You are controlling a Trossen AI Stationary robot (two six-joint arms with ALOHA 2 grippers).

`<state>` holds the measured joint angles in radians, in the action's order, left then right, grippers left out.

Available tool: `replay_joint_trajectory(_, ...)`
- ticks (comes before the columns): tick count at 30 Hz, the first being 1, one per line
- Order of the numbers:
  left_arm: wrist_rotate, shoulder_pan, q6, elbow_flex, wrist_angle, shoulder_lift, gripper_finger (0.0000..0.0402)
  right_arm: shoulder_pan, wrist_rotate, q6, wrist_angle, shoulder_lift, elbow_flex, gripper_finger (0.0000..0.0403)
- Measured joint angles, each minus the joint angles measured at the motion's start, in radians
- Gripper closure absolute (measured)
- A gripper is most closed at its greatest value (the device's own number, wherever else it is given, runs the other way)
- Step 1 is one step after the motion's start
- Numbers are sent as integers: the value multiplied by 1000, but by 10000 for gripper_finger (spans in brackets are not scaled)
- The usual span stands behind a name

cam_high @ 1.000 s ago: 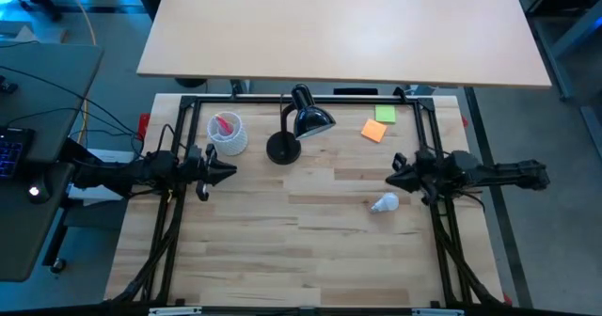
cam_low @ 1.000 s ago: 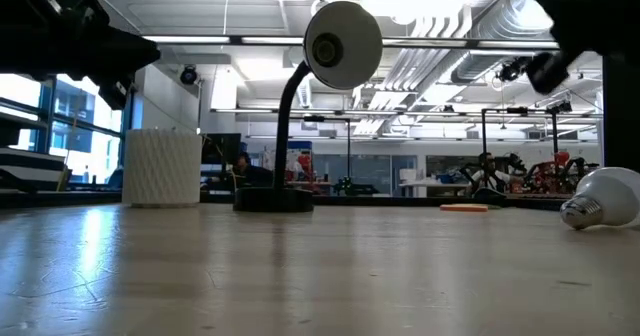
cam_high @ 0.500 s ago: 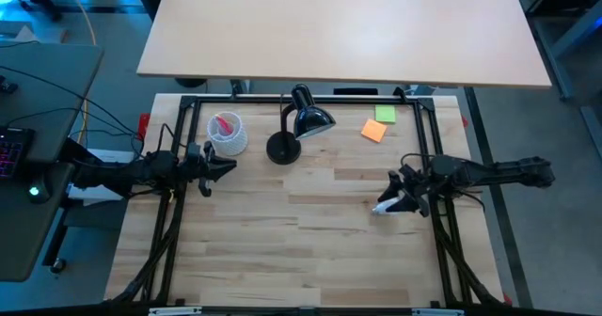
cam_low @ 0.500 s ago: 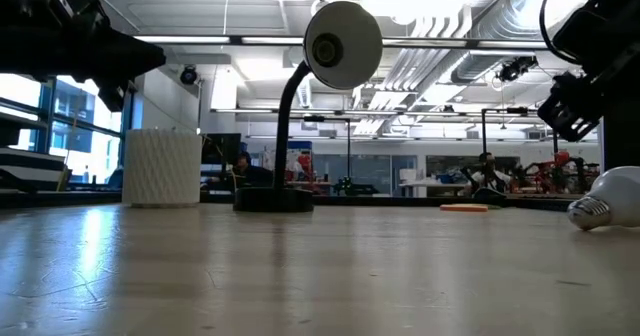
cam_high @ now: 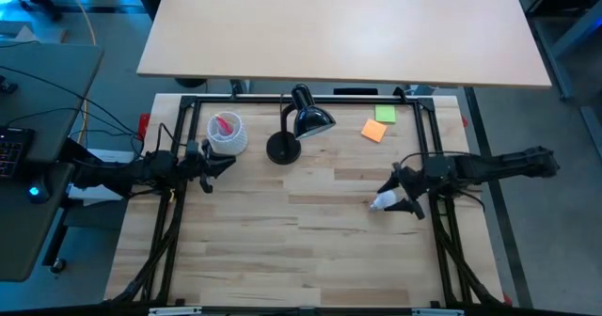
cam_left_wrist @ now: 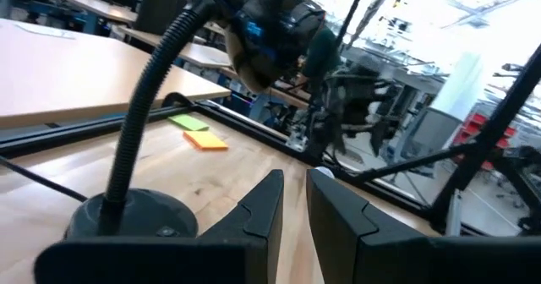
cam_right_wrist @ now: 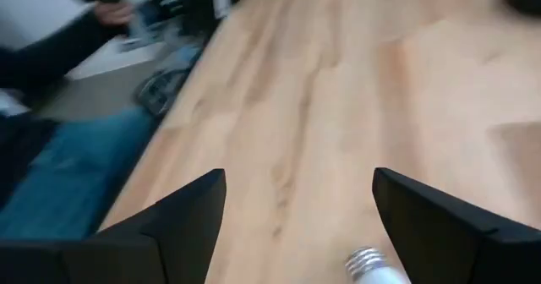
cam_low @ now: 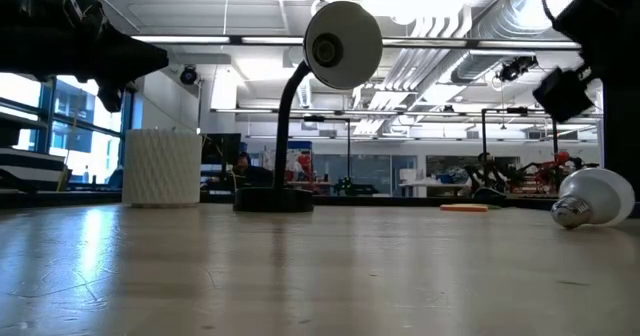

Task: Screw lightbulb
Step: Prepare the light bulb

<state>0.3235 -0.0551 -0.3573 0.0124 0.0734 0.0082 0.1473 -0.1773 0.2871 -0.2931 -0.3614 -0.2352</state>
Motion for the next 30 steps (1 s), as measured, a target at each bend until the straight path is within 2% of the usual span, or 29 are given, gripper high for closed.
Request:
replay_joint_trajectory(4,27,0,13,0,-1,0,351,48,109,26,-34,-75,-109,105)
replay_joint_trajectory(8,28,0,42,0,-1,0,351,58,117,1,-147,-208,-234,105)
replay_joint_trajectory(13,28,0,76,0,-1,0,351,46,113,-168,-390,-438,-443,105)
replay_joint_trajectory(18,19,0,80,0,-2,0,351,-22,129,-347,-618,-658,-599,104)
replay_joint_trajectory(22,0,0,94,0,-2,0,351,-104,130,-489,-778,-771,-617,99)
replay_joint_trajectory(30,-4,0,99,0,-2,0,351,-206,36,-651,-802,-812,-506,78)
